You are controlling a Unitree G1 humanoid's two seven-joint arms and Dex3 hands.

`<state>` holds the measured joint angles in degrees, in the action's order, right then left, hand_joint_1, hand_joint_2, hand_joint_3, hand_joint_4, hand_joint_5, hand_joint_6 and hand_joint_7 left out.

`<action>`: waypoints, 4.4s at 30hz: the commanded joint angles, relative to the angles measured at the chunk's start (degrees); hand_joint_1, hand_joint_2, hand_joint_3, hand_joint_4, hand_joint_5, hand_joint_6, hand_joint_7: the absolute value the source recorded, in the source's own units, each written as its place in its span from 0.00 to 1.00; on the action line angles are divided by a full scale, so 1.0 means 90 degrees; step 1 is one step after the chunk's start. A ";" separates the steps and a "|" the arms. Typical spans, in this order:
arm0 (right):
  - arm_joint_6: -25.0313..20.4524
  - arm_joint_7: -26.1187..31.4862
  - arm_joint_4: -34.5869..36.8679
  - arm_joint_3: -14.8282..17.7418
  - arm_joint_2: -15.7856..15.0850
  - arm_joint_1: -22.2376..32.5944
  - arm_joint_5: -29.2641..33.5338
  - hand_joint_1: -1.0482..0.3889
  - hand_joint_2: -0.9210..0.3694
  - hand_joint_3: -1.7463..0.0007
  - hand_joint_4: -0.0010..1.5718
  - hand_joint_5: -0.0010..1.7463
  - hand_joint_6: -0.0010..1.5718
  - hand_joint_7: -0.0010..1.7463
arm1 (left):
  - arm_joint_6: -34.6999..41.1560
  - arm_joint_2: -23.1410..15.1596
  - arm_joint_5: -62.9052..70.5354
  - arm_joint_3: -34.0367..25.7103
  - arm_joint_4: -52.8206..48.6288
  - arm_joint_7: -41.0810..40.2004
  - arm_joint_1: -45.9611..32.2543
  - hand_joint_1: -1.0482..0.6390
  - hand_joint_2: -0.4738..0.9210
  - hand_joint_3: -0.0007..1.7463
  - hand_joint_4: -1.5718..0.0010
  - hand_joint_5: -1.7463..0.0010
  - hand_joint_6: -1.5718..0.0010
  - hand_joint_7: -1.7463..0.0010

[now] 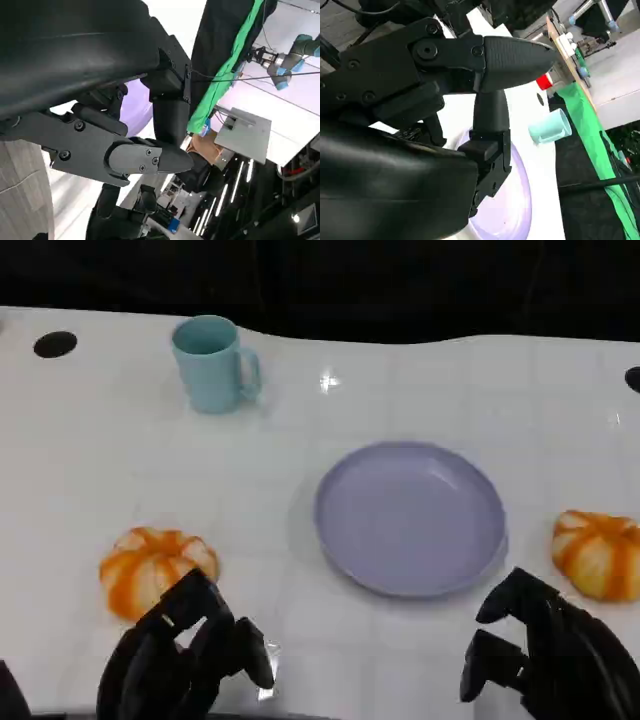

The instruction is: Grasp the bread from the table and place it into the plate.

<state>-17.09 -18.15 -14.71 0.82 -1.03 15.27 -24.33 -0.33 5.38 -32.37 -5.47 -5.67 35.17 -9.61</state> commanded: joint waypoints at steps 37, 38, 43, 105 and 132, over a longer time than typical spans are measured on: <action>0.0082 -0.0014 -0.0006 0.0067 -0.0023 -0.0040 -0.0081 0.37 0.01 0.69 0.47 1.00 0.29 1.00 | -0.0821 -0.0209 0.0360 -0.0108 0.0116 -0.0025 0.0133 0.31 1.00 0.08 0.64 0.44 0.53 0.90; 0.0074 -0.0009 -0.0005 0.0070 -0.0015 -0.0041 -0.0092 0.36 0.01 0.69 0.47 1.00 0.29 1.00 | -0.0812 -0.0221 0.0392 -0.0107 0.0170 -0.0063 0.0123 0.31 1.00 0.08 0.64 0.46 0.53 0.92; 0.0077 0.0032 -0.0064 0.0034 -0.0023 -0.0002 -0.0022 0.36 0.01 0.69 0.48 1.00 0.30 1.00 | -0.1077 -0.0335 0.0783 -0.0074 0.0354 -0.0191 0.0072 0.33 1.00 0.08 0.72 0.52 0.58 0.98; 0.0093 -0.0030 -0.0139 0.0002 0.0005 0.0083 -0.0045 0.36 0.00 0.70 0.46 1.00 0.28 1.00 | 0.0380 -0.3094 0.8903 0.1337 0.2763 -0.2133 0.0808 0.49 0.92 0.00 0.98 0.96 0.92 1.00; 0.0146 -0.0007 -0.0176 -0.0004 -0.0022 0.0125 0.0030 0.36 0.00 0.69 0.46 1.00 0.28 1.00 | 0.1319 -0.3290 0.9505 0.2581 0.0421 -0.1351 0.2518 0.40 0.93 0.00 1.00 0.99 0.94 1.00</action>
<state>-16.33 -18.25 -15.87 0.47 -0.55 16.27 -24.07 10.66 -23.64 53.19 16.82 0.10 22.70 11.25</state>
